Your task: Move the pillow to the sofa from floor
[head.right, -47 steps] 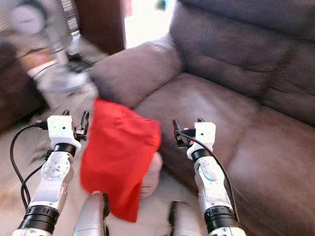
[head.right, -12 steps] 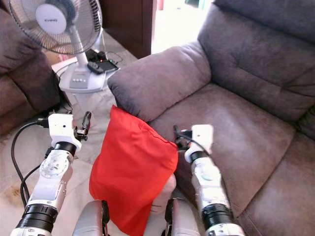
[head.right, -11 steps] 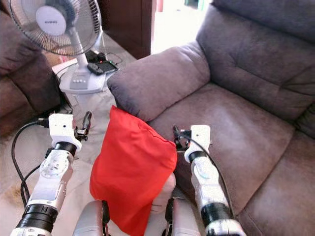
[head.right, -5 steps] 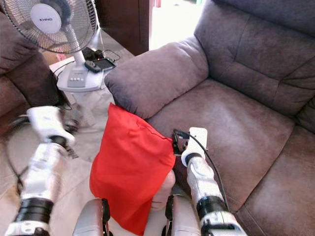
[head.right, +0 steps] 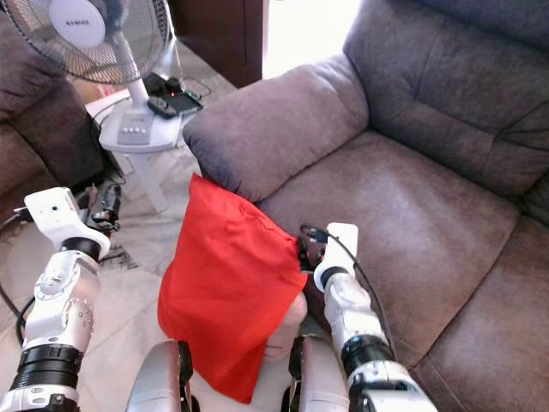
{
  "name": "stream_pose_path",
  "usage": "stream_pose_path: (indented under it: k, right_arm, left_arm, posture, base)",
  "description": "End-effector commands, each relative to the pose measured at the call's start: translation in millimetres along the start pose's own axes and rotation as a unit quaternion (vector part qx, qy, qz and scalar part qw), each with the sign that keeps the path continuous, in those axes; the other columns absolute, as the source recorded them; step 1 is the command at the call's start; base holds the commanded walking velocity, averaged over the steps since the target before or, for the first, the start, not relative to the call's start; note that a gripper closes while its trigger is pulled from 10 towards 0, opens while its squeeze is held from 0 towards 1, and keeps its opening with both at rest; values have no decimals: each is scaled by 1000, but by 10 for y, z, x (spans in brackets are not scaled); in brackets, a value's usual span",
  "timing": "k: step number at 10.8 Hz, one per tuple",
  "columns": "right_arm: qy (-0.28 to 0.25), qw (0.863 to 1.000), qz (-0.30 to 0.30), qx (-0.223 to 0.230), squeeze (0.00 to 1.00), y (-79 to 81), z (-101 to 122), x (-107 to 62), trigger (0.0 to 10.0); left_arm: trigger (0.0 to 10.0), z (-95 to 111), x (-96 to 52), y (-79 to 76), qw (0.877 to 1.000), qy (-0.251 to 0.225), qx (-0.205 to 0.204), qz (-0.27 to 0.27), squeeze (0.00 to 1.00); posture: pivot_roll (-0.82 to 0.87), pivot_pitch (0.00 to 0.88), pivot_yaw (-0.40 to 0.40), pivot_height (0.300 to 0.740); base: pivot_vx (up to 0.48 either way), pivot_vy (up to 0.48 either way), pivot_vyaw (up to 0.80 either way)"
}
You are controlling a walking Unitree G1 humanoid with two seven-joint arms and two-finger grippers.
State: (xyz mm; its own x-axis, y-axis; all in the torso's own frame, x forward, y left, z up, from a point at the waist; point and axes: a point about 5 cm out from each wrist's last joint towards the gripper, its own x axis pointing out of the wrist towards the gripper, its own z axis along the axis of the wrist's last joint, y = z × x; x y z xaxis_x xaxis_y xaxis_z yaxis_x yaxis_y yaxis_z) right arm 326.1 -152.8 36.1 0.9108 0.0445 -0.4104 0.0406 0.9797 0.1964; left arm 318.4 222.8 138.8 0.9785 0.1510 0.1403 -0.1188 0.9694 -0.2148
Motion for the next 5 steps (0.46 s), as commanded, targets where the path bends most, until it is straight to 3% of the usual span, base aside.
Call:
stream_pose_path:
  k: [1, 2, 3, 5]
  right_arm:
    - [10, 1000, -5, 26, 0, -40, -20, 1, 10000]
    - [-9, 999, 9, 31, 0, -25, 47, 5, 10000]
    - [-19, 997, 33, 72, 0, 20, 98, 13, 10000]
    - [-21, 992, 61, 108, 0, 80, 107, 19, 10000]
  left_arm:
    - [10000, 48, 12, -48, 1000, -6, -3, -11, 0]
    - [10000, 47, 18, -56, 1000, -5, -6, -13, 0]
    - [10000, 53, 29, -65, 1000, -4, -10, -16, 0]
    - [10000, 62, 33, -83, 1000, -4, -14, -20, 0]
  posture:
    - [81, 153, -36, 604]
    - [80, 152, -35, 604]
    - [79, 151, -34, 604]
    - [82, 153, -29, 604]
  base:
    - [0, 0, 0]
    - [0, 0, 0]
    - [0, 0, 0]
    - [0, 0, 0]
